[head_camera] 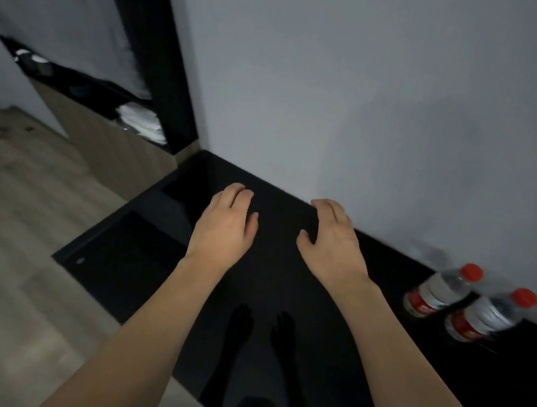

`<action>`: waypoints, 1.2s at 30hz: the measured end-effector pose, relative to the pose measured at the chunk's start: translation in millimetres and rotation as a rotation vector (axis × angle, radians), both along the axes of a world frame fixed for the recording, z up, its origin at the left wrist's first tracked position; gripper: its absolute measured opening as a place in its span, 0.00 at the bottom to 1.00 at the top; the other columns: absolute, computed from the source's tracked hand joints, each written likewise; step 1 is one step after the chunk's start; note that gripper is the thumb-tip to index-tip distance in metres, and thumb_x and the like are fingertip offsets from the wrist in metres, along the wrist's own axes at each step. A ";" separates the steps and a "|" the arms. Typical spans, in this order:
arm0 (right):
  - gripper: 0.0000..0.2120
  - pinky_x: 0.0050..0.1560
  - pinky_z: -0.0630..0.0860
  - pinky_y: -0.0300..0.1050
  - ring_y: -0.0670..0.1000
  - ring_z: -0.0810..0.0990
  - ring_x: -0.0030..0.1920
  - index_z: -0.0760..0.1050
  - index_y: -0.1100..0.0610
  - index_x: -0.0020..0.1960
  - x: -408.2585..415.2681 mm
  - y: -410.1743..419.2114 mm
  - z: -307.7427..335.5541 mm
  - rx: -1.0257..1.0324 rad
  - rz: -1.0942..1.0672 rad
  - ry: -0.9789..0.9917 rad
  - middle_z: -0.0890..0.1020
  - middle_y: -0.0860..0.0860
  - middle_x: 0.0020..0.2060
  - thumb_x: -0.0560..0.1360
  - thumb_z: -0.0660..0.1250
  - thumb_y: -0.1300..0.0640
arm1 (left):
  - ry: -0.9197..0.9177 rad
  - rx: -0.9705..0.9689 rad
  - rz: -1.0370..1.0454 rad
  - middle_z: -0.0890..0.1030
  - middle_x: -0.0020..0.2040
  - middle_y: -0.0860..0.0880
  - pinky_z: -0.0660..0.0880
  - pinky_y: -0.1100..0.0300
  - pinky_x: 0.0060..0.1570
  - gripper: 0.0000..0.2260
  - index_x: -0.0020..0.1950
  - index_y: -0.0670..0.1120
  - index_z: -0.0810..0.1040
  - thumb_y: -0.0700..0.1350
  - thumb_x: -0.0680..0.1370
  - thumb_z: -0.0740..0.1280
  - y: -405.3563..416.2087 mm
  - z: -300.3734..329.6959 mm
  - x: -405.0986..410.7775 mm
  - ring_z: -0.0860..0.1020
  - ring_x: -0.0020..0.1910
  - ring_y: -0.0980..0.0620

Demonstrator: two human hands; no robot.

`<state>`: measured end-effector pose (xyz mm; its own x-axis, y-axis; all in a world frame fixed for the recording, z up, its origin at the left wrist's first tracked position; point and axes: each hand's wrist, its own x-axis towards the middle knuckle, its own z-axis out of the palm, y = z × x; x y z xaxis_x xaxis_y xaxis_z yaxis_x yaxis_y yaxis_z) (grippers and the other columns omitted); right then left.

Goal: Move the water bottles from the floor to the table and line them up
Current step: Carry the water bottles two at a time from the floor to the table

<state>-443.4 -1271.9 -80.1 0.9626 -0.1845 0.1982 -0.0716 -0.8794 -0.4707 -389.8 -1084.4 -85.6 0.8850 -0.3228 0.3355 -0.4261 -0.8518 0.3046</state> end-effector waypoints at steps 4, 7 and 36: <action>0.27 0.68 0.69 0.49 0.52 0.68 0.68 0.64 0.55 0.73 28.2 67.5 3.0 -0.013 0.120 0.026 0.67 0.52 0.69 0.75 0.66 0.55 | 0.029 -0.030 0.125 0.69 0.72 0.45 0.74 0.51 0.64 0.20 0.72 0.43 0.70 0.48 0.81 0.64 74.4 -1.3 12.1 0.69 0.70 0.46; 0.27 0.68 0.69 0.51 0.53 0.67 0.69 0.64 0.55 0.73 46.1 115.6 6.0 -0.015 0.201 0.041 0.66 0.52 0.70 0.75 0.66 0.55 | 0.031 -0.046 0.204 0.70 0.71 0.45 0.74 0.48 0.63 0.20 0.71 0.42 0.71 0.48 0.81 0.64 125.8 -3.6 18.0 0.70 0.69 0.45; 0.26 0.67 0.66 0.47 0.51 0.66 0.69 0.62 0.53 0.73 166.5 402.9 13.8 0.003 0.808 0.154 0.63 0.48 0.70 0.76 0.64 0.54 | 0.023 -0.079 0.785 0.73 0.69 0.44 0.73 0.54 0.61 0.18 0.69 0.42 0.73 0.48 0.81 0.64 400.8 -7.0 46.3 0.74 0.65 0.44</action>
<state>-276.9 -869.0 -66.2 0.8152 0.5767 0.0533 0.5189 -0.6864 -0.5095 -343.4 -683.7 -92.6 0.8510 0.4234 0.3106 0.2982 -0.8765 0.3778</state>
